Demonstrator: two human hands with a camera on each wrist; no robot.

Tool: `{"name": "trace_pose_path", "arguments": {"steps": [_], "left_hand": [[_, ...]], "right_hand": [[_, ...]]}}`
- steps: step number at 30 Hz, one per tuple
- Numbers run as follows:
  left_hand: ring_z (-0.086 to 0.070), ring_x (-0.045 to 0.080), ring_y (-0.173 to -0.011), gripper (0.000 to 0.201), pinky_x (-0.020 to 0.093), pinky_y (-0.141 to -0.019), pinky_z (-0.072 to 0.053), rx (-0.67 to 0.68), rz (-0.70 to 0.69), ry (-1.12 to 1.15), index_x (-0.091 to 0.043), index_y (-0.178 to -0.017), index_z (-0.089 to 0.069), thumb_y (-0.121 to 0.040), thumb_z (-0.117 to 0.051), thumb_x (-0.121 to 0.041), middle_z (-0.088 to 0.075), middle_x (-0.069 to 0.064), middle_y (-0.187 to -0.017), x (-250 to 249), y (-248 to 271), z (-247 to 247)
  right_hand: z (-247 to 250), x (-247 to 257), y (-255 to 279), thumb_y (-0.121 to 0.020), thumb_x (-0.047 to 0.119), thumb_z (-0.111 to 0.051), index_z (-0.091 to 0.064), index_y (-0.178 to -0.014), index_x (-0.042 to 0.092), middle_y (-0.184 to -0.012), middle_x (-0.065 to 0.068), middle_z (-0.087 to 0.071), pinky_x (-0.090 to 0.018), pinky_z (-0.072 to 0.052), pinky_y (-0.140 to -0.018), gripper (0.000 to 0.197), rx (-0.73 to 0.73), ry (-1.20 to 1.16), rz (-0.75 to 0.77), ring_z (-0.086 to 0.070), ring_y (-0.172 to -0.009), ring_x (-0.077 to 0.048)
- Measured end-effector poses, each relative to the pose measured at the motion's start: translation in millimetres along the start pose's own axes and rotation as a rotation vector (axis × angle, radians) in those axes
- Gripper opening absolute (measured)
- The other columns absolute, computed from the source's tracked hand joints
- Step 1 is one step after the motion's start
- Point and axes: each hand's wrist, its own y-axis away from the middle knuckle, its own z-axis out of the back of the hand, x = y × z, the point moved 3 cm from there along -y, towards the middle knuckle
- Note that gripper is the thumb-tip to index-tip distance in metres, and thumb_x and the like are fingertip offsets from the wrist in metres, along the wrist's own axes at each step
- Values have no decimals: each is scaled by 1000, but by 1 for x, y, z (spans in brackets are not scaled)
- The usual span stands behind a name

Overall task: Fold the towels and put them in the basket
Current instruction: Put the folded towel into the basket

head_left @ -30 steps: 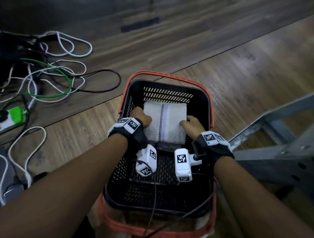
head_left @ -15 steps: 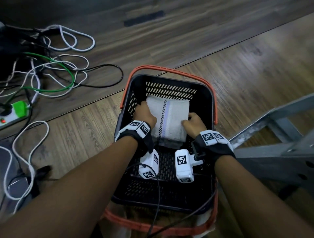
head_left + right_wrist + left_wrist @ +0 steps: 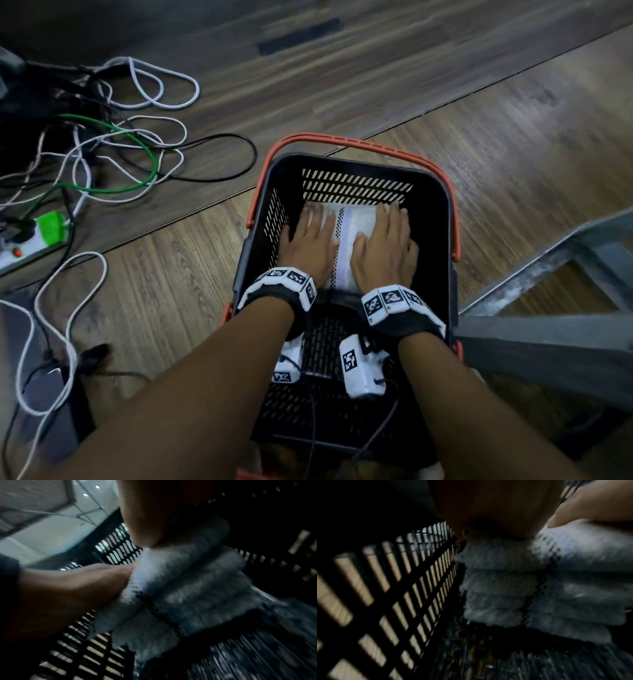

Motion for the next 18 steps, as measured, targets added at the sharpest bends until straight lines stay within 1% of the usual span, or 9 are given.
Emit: {"name": "trace_pose_path", "arguments": {"steps": [2,5,8,12,13,15,18], "left_hand": [[4,24,-147,56,48,-116,-15,-4,-7,17,-21,-150,2,-100,-16,-37,6,4,-160,9,-2,-13],[6,23,-147,57,47,-117,-12,-69,-24,44,-23,-149,7,-99,-15,-39,8,2,-159,10,-6,-26],[8,24,-146,59,46,-117,-9,-117,-20,43,-22,-149,9,-98,-14,-39,8,3,-159,11,-9,-37],[8,27,-146,60,44,-117,-7,-143,-29,39,-20,-149,9,-97,-14,-39,9,5,-159,12,-11,-40],[9,26,-146,60,44,-117,-7,-136,-17,35,-20,-149,9,-97,-15,-39,10,6,-159,11,-11,-39],[12,24,-146,61,43,-117,-6,-106,24,12,-18,-148,13,-98,-15,-39,15,6,-158,7,-9,-33],[16,22,-145,61,46,-118,-3,-19,45,-42,-13,-147,15,-100,-14,-37,18,8,-157,-1,-1,-18]], "right_hand": [[-21,-10,3,-94,35,-36,-12,-149,17,-159,-5,-9,-44,-29,-109,62,46,-24,-44,-7,-147,-21],[-45,-19,6,-95,38,-34,-8,-151,18,-159,-10,-7,-44,-31,-107,65,0,-74,-68,-11,-146,-24],[-57,-20,5,-93,38,-38,-11,-151,17,-158,-14,-11,-43,-34,-106,67,-84,-136,-63,-20,-144,-29],[-59,-22,4,-92,37,-40,-14,-150,18,-156,-16,-16,-42,-41,-99,66,-152,-164,-53,-29,-139,-32],[-57,-21,4,-92,38,-40,-13,-150,19,-157,-16,-15,-42,-42,-98,66,-142,-168,-58,-29,-139,-32],[-53,-20,4,-93,39,-39,-9,-151,21,-158,-15,-10,-42,-42,-97,67,-74,-163,-74,-28,-139,-32],[-42,-19,6,-94,42,-37,1,-151,24,-159,-13,3,-42,-37,-101,70,92,-133,-113,-17,-143,-30]]}}
